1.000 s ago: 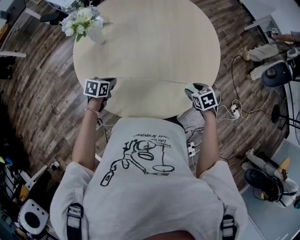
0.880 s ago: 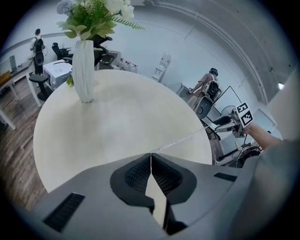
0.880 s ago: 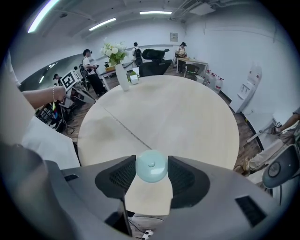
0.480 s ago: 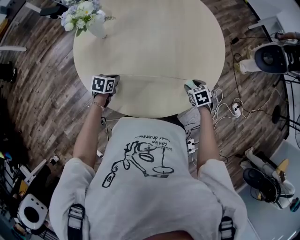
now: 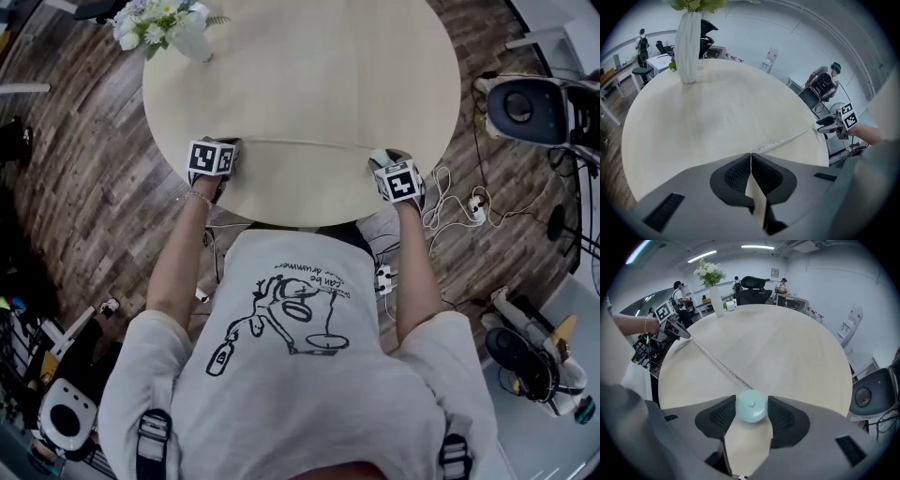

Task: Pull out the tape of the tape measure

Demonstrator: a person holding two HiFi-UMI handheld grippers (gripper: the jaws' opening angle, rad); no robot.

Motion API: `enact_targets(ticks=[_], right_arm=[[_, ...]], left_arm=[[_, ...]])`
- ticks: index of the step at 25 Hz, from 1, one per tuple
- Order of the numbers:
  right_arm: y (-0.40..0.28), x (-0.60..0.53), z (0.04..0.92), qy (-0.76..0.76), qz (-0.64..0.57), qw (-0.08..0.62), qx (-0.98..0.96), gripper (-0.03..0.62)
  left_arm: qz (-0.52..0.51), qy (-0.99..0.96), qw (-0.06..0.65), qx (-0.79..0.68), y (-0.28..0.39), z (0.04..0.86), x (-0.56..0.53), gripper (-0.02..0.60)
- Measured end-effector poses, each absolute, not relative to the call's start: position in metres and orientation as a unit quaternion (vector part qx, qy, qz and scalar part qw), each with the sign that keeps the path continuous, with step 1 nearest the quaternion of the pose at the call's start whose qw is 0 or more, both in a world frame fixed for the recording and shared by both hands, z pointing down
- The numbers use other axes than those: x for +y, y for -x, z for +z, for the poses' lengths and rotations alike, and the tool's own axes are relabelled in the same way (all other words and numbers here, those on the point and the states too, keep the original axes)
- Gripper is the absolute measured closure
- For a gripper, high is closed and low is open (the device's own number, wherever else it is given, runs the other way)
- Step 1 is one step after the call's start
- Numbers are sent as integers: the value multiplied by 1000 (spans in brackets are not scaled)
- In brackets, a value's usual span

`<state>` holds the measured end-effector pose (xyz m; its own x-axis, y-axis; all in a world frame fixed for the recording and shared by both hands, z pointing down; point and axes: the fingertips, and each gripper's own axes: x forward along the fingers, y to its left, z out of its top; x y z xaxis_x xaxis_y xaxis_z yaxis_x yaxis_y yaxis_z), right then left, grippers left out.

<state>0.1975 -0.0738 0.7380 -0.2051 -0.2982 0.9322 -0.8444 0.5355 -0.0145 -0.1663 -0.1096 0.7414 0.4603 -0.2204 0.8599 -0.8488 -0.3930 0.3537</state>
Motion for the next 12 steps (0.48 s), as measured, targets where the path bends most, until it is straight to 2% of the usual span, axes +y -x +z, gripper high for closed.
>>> enact_targets(ticks=[12], right_arm=[[-199, -74, 752, -395, 273, 500, -721, 367]], left_arm=[[388, -737, 414, -368, 169, 751, -110, 556]])
